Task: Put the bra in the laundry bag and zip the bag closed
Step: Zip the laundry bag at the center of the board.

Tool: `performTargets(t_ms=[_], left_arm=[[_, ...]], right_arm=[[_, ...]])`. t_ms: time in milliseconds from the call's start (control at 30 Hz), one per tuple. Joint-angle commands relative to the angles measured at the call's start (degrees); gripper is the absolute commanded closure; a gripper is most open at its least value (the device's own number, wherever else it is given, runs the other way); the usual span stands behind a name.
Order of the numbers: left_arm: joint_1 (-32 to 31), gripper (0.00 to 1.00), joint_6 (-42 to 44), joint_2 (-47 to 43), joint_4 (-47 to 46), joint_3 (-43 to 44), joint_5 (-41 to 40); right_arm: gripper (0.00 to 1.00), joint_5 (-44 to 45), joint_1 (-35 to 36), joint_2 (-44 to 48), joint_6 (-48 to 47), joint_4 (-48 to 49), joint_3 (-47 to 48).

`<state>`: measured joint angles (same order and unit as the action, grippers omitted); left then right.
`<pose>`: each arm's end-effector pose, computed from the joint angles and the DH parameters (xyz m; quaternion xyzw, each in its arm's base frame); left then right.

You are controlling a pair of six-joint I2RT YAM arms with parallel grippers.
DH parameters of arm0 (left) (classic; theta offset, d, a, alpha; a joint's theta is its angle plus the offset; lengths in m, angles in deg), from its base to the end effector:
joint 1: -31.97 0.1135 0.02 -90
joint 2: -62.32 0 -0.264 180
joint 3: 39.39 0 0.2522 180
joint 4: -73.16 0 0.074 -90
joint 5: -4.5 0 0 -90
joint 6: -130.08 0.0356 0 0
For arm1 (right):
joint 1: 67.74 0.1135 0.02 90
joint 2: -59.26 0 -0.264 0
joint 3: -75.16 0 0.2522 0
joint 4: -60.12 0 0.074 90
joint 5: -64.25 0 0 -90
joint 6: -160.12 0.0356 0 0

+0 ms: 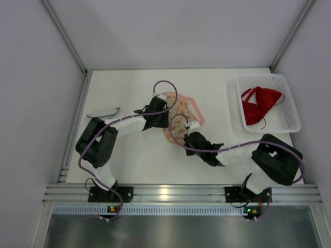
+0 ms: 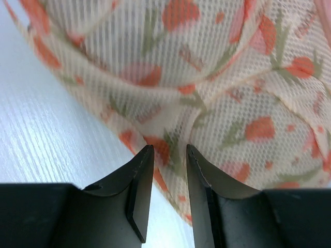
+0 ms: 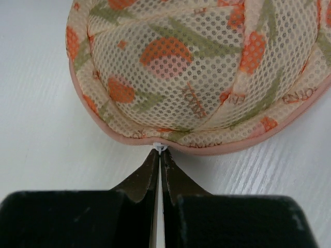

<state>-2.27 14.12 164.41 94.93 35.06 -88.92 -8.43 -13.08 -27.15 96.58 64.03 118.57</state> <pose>0.3071 -0.2064 0.1715 0.0574 0.9358 -0.1497 0.3140 0.1658 0.2155 0.1369 -0.1547 0.8815 0.1730 0.4112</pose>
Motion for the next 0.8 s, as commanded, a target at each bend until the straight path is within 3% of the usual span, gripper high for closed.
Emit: performTargets(t_ms=[0, 233, 367, 567, 767], left_arm=[[-0.65, 0.62, -0.05, -7.65, -1.24, -1.69, 2.98], [-5.03, 0.58, -3.83, -19.9, -1.86, -8.21, -1.58], [-9.7, 0.59, -7.69, -16.84, -2.64, -8.04, -6.33], [-11.37, 0.61, -14.72, -13.67, -11.25, -14.09, -7.3], [-13.75, 0.61, -16.06, -10.25, -16.97, -15.42, -8.79]], right_arm=[[1.0, 4.46, 0.89, 0.09, 4.91, 0.08, 2.08], [1.0, 1.23, 0.89, -1.47, 4.57, 0.87, 3.92], [1.0, 0.78, 0.81, -2.8, 4.48, 0.96, 5.07], [1.0, 2.36, 0.81, -0.61, 6.15, 1.93, 2.43], [1.0, 1.93, 0.81, -1.39, 5.89, 2.02, 2.69]])
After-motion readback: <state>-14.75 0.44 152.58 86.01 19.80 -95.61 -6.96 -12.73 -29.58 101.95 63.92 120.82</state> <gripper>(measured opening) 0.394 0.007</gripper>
